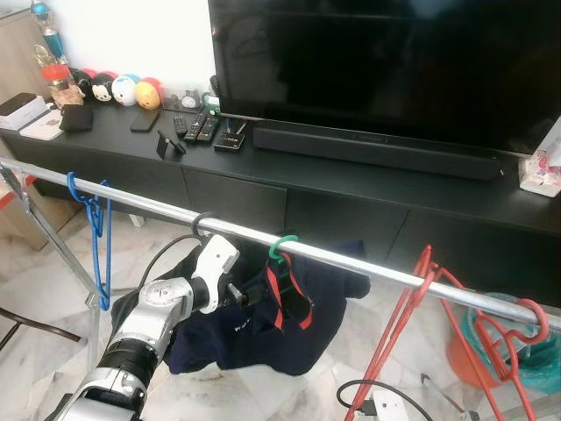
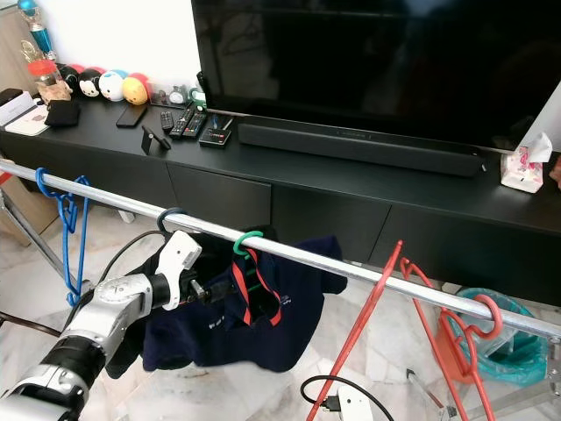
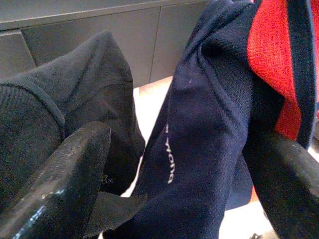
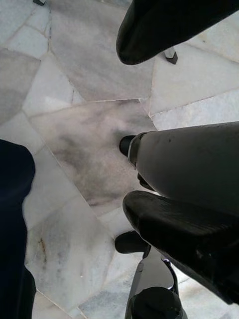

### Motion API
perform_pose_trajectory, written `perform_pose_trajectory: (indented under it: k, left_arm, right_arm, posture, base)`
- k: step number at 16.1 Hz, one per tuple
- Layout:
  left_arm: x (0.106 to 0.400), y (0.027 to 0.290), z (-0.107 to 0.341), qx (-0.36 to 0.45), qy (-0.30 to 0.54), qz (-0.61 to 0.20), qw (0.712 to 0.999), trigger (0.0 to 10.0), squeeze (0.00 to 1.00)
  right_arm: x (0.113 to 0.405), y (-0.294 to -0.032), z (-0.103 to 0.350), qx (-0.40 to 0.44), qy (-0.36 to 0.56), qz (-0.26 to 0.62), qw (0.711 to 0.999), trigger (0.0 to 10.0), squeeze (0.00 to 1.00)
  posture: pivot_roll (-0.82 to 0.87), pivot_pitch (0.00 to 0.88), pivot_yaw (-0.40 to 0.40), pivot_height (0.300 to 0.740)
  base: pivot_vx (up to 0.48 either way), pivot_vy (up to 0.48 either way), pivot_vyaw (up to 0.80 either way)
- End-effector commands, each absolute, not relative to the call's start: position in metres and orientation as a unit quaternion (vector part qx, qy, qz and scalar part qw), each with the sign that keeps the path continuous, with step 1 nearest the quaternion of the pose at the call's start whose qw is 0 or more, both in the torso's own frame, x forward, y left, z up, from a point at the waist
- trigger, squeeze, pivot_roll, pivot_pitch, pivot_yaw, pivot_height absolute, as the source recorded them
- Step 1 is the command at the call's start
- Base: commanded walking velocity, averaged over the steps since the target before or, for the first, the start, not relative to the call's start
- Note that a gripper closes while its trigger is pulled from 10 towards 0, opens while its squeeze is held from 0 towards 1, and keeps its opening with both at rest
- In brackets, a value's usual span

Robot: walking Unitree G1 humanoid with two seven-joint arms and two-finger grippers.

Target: Hang hanger

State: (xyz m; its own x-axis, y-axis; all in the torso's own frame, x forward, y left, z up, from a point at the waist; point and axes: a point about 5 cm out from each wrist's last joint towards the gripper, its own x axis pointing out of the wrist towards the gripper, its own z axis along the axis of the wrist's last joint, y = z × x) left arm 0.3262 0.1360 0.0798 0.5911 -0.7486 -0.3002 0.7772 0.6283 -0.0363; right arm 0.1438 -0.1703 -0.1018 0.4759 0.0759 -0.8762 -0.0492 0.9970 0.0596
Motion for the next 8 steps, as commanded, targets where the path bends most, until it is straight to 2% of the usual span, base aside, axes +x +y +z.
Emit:
perform_pose_trajectory:
  k: [1, 6, 8]
  left_arm:
    - [0.329, 0.134, 0.083, 0.055, 0.138, -0.430, 0.890, 10.0, 0.00]
    - [0.335, 0.127, 0.083, 0.050, 0.127, -0.431, 0.892, 10.0, 0.00]
    - [0.337, 0.123, 0.083, 0.049, 0.125, -0.435, 0.890, 7.6, 0.00]
  right_arm:
    - [0.143, -0.172, -0.102, 0.017, 0.511, 0.031, 0.859, 10.0, 0.00]
    - [0.143, -0.172, -0.102, 0.018, 0.512, 0.033, 0.858, 10.0, 0.00]
    - [0.142, -0.172, -0.102, 0.019, 0.512, 0.033, 0.858, 10.0, 0.00]
  posture:
    - [-0.14, 0.000, -0.042, 0.740]
    - [-0.15, 0.000, -0.044, 0.740]
    - [-0.15, 0.000, -0.045, 0.740]
  base:
    - [0.000, 0.000, 0.00]
    - [0.000, 0.000, 0.00]
    - [0.000, 0.000, 0.00]
